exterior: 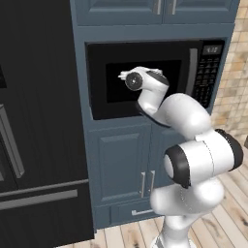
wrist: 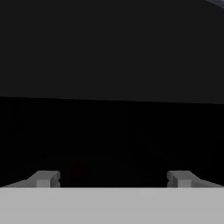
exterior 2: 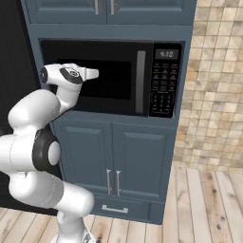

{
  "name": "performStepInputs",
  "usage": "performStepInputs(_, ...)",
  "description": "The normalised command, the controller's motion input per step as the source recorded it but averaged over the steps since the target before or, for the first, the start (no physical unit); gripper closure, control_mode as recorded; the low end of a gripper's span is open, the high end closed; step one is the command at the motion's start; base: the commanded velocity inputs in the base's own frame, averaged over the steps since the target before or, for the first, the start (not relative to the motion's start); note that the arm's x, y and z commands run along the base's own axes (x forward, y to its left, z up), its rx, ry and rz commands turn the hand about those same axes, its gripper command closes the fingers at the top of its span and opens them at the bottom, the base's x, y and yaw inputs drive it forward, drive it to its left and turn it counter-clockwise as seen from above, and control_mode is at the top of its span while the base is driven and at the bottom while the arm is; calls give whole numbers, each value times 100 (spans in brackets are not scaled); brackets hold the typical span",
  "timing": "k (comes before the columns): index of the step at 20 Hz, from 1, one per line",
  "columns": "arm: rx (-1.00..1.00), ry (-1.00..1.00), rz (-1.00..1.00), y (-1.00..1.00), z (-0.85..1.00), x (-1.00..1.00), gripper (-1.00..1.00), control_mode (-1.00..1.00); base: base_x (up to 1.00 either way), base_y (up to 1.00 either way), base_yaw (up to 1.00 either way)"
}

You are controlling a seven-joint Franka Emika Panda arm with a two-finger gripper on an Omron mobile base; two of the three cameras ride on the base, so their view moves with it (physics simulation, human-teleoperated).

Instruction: Close the microwave door.

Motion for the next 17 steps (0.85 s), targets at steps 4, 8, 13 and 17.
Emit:
performStepInputs(4,1,0,15,-6,11,30,-100,-100,0,0,0)
performStepInputs(8,0,1,13,-2,8,28,-100,-100,0,0,0)
performStepInputs(13,0,4,9,-1,5,21,-100,-100,0,0,0)
performStepInputs(17,0,4,10,-4,2,19,-100,-100,0,0,0)
